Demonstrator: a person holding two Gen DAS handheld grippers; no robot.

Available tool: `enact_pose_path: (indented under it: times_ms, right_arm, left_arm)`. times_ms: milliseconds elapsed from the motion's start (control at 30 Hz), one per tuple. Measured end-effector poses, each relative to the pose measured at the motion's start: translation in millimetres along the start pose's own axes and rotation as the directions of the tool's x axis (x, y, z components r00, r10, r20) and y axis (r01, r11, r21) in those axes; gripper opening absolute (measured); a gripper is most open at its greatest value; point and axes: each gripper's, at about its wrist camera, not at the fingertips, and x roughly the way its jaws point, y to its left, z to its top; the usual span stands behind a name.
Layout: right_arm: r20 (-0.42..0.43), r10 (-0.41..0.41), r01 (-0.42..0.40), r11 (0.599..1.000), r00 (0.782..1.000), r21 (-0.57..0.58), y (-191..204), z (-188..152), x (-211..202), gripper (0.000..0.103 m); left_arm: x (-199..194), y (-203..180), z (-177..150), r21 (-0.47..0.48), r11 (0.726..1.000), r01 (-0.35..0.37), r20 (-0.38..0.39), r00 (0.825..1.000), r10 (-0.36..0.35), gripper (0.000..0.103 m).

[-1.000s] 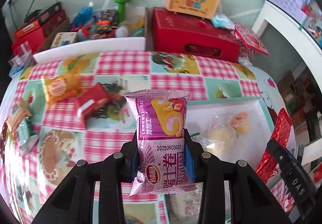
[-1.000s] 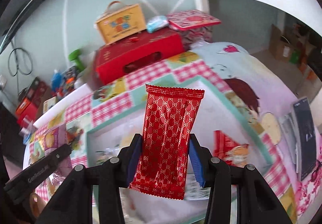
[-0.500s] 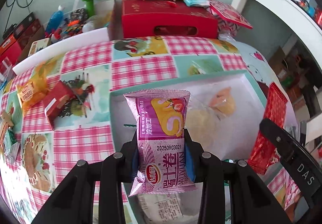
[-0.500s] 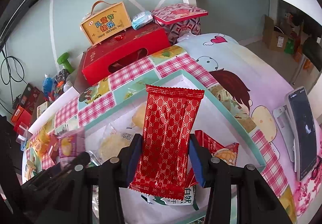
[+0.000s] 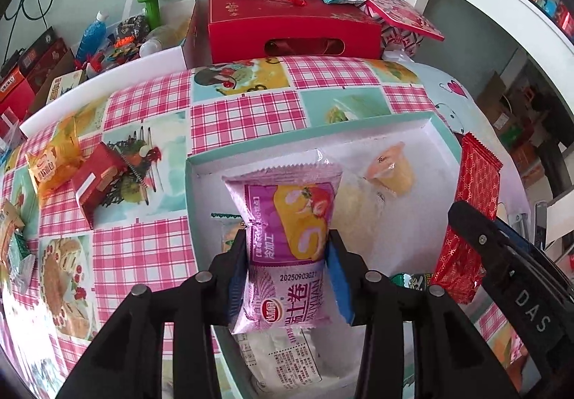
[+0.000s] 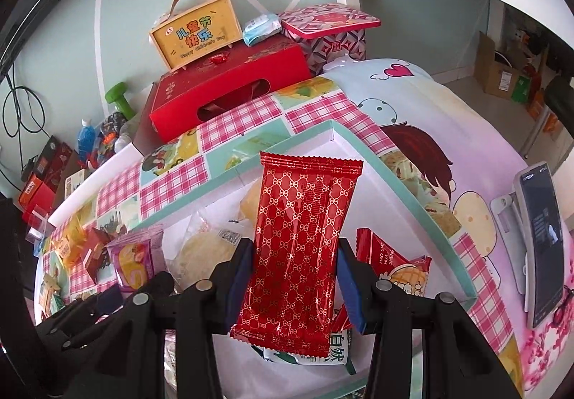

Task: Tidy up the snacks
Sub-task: 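Carry both packets into the white tray and open both tools to release, then withdraw both tools from the tray back to the snack pile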

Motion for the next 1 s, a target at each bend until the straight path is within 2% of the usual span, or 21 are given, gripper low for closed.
enact_pose_path:
  times_ms: [200, 333, 433, 500, 533, 600, 667, 833, 900, 933, 967, 1000]
  right_arm:
    - [-0.017, -0.012, 0.012, 1.000, 1.000, -0.013, 1, -1, 3, 0.050]
    - [-0.024, -0.020, 0.020, 1.000, 1.000, -0.023, 1, -1, 3, 0.052]
    - [-0.026, -0.020, 0.019, 0.999, 0.999, -0.032, 3, -1, 2, 0.062]
    - [-0.026, -0.024, 0.023, 0.999, 0.999, -0.042, 5, -1, 1, 0.073]
    - [-0.025, -0.023, 0.022, 0.999, 0.999, -0.046, 6, -1, 0, 0.076]
    - [-0.024, -0.019, 0.018, 0.998, 1.000, -0.052, 8, -1, -1, 0.086]
    - [-0.025, -0.020, 0.019, 0.998, 0.999, -0.063, 10, -2, -1, 0.091]
    - [-0.033, -0.036, 0.033, 0.996, 0.999, -0.088, 14, -4, 1, 0.091]
    - [-0.033, -0.039, 0.036, 0.995, 0.999, -0.090, 14, -4, 2, 0.092]
    - [-0.033, -0.039, 0.036, 0.995, 0.999, -0.091, 14, -4, 2, 0.095]
    - [-0.032, -0.040, 0.037, 0.995, 0.999, -0.091, 14, -4, 2, 0.103]
    - [-0.029, -0.039, 0.036, 0.995, 0.999, -0.091, 14, -5, 2, 0.103]
  left_arm:
    - [-13, 6, 2, -0.023, 0.999, -0.025, 0.000, 1.000, 0.025, 0.061]
    - [-20, 12, 3, -0.044, 0.998, -0.048, 0.000, 0.999, 0.048, 0.066]
    - [-25, 19, 4, -0.069, 0.996, -0.055, 0.001, 0.998, 0.055, 0.066]
    - [-27, 24, 5, -0.087, 0.994, -0.062, 0.005, 0.998, 0.063, 0.068]
    - [-28, 26, 5, -0.096, 0.993, -0.068, 0.006, 0.998, 0.069, 0.070]
    - [-29, 32, 5, -0.121, 0.989, -0.088, 0.007, 0.996, 0.090, 0.084]
    - [-28, 37, 6, -0.143, 0.984, -0.110, 0.007, 0.994, 0.112, 0.084]
    - [-22, 51, 4, -0.190, 0.969, -0.156, -0.013, 0.988, 0.157, 0.086]
    - [-19, 56, 3, -0.203, 0.964, -0.174, -0.022, 0.985, 0.173, 0.092]
    - [-19, 57, 3, -0.205, 0.962, -0.178, -0.020, 0.984, 0.178, 0.092]
    - [-18, 59, 3, -0.212, 0.960, -0.184, -0.022, 0.983, 0.184, 0.092]
    - [-17, 61, 2, -0.218, 0.957, -0.189, -0.025, 0.982, 0.189, 0.093]
